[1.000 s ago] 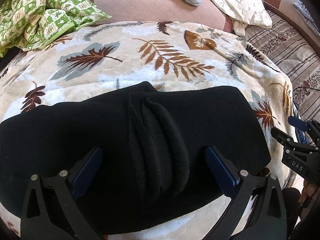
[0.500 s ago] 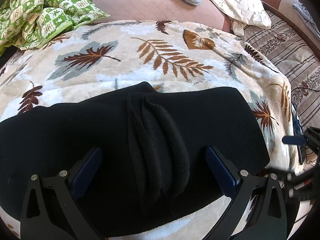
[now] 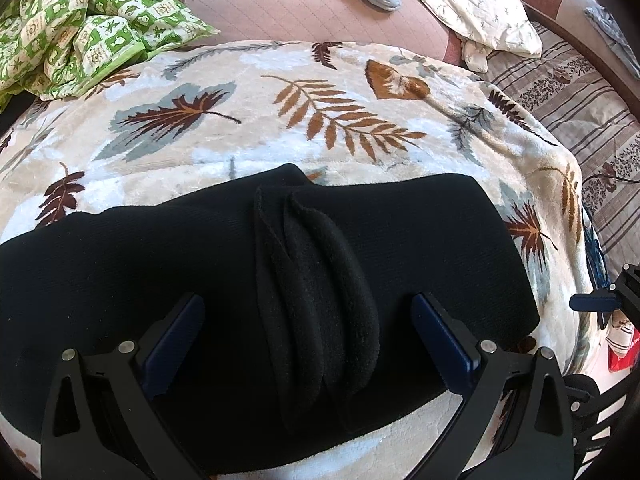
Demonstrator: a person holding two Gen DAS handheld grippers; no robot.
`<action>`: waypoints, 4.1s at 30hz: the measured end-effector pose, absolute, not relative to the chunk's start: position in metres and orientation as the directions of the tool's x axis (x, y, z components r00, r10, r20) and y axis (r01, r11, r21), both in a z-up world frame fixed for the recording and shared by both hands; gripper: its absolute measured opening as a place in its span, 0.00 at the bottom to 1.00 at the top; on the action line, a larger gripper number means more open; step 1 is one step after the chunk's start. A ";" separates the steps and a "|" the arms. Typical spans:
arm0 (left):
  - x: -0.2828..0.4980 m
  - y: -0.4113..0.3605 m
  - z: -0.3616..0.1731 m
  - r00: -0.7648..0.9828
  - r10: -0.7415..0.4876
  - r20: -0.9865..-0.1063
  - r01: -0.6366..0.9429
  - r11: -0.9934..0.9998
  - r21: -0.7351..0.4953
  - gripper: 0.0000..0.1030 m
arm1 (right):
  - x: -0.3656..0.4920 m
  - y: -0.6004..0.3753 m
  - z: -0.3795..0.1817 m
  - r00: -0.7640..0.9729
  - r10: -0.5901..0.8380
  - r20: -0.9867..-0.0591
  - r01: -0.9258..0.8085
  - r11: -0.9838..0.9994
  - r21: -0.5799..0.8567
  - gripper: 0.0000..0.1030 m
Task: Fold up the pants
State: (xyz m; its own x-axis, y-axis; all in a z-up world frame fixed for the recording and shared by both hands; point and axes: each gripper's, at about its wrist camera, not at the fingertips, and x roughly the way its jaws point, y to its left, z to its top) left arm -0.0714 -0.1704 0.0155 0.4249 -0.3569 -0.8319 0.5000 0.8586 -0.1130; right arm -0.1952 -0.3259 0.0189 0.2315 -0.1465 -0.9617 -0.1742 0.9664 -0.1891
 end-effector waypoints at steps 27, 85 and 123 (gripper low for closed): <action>-0.074 -0.158 0.042 0.413 -0.473 -0.778 0.555 0.808 -0.196 0.10 | -0.179 -0.354 0.053 0.491 0.038 -0.871 0.099 0.990 0.099 0.78; -0.092 0.025 0.048 0.549 -0.294 -0.782 0.169 0.956 -0.240 0.80 | -0.094 -0.188 0.058 0.622 0.312 -0.718 -0.192 0.950 0.247 0.68; -0.093 0.055 0.061 0.719 -0.319 -0.618 0.128 0.934 -0.334 0.18 | 0.011 -0.089 0.063 0.431 0.676 -0.597 -0.477 0.733 0.486 0.10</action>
State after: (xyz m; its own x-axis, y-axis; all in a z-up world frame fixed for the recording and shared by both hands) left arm -0.0929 0.0555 0.0613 0.7189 -0.3192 -0.6175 0.1282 0.9340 -0.3335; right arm 0.0107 -0.0891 0.0632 0.4308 0.6764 -0.5974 -0.4770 0.7326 0.4855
